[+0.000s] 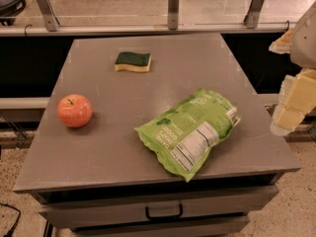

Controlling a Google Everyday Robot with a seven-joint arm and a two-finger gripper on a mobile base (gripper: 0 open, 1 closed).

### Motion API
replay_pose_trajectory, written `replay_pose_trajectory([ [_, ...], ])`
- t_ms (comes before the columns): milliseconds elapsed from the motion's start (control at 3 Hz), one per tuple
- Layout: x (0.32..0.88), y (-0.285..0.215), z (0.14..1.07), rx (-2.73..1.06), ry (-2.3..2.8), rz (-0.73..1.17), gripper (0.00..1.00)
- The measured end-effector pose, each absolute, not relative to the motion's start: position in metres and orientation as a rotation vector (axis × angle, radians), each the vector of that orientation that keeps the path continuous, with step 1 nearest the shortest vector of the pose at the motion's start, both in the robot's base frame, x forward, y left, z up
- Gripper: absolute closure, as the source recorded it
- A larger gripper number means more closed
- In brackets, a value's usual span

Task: Move sponge near apple

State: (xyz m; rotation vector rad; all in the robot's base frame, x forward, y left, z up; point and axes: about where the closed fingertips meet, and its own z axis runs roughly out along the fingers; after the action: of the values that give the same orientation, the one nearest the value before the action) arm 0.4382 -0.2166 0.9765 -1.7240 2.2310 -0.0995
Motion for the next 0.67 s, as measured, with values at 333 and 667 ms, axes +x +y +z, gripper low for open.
replay_pose_trajectory([
  [333,0.443,-0.214,0.977,-1.722,2.223,-0.098,0.0],
  [667,0.475,-0.199,0.98,-1.715,2.175,-0.079,0.0],
])
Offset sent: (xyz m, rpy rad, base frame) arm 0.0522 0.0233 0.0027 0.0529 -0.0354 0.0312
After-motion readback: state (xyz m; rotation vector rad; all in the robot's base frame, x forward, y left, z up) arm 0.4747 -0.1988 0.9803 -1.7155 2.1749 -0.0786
